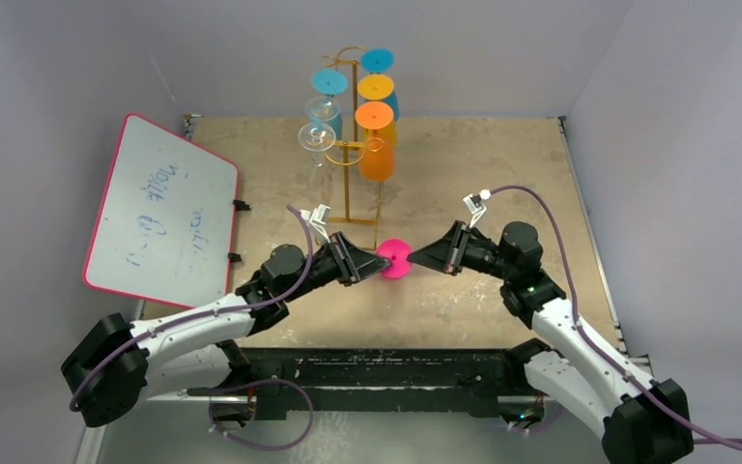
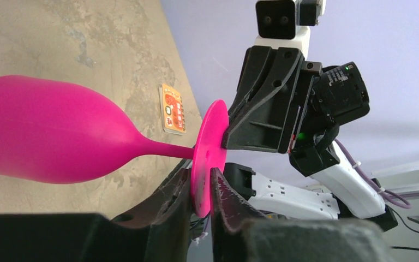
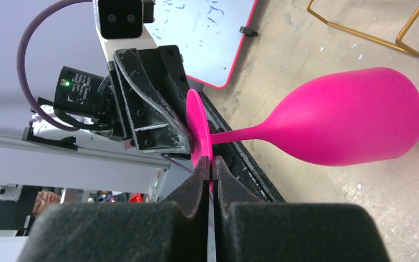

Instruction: Take the wine glass off the wine glass rack

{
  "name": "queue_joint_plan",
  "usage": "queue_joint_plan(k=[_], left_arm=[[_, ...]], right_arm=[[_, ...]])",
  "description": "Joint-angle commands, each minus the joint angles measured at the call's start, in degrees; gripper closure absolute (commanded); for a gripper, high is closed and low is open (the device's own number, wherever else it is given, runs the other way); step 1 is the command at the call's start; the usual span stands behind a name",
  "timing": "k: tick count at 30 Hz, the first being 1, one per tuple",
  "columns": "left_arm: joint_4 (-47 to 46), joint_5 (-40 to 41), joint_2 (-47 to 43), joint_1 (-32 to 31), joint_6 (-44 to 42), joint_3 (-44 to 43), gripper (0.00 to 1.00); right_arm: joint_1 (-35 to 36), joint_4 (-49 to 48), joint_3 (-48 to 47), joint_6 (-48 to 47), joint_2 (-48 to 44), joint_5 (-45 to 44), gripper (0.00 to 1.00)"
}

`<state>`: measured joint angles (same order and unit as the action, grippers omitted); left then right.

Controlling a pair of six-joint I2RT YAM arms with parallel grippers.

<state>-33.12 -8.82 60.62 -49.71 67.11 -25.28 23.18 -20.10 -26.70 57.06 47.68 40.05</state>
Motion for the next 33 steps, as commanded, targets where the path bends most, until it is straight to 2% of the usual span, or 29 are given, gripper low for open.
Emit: queue_joint_plan(k=[1,2,6,9,12,14,19,21,25,29,33], left_arm=[[-7.6,-3.2,1.2,-0.4,0.6,-0.1,0.91],[-8.2,-4.0,1.9,-0.4,0.6,-0.4,1.00],[-12.9,-5.3,3.2,-0.4,0.4,0.8,1.00],[-14.5,-3.2,1.9,-0.4,0.3,2.9,1.00],[-13.1,-1.7,-0.7,-0.4,-1.6,4.5,1.00],[-11.0,-1.6,-2.9,-0.4,-3.8,4.8,1.00],[-6.9,-1.8,-6.2,-0.3,-8.5,5.0,1.00],[-9.3,-6.0,-6.3,-0.4,-10.5,5.5,1.00],[-5.9,-11.3,-8.3,-0.4,-14.2,5.0,1.00],[0.5,-15.9,-12.2,-0.4,-20.7,4.2,1.00],[5.7,-17.7,-17.1,-0.4,-27.6,3.6,1.00]], right_arm=[[-0.3,-3.9,-2.0,0.7,0.3,2.9,1.00],[-0.2,-4.2,-2.0,0.7,0.3,3.1,1.00],[-0.2,-4.7,-2.0,1.2,0.2,3.6,1.00],[-0.2,-4.8,-2.0,1.5,0.0,3.8,0.99],[-0.3,-4.6,-2.0,1.5,-0.7,3.6,0.90],[-0.2,-4.2,-2.0,1.5,-1.1,3.1,0.75],[-0.2,-0.7,-2.7,1.1,-2.9,1.9,0.54],[-0.2,4.3,-4.7,-0.2,-4.3,-2.3,0.51],[-0.3,18.1,-10.8,-7.0,-7.5,-14.7,0.48],[-0.3,25.0,-13.4,-10.4,-10.8,-26.9,0.47],[-0.2,27.5,-13.0,-12.7,-14.5,-34.9,0.43]])
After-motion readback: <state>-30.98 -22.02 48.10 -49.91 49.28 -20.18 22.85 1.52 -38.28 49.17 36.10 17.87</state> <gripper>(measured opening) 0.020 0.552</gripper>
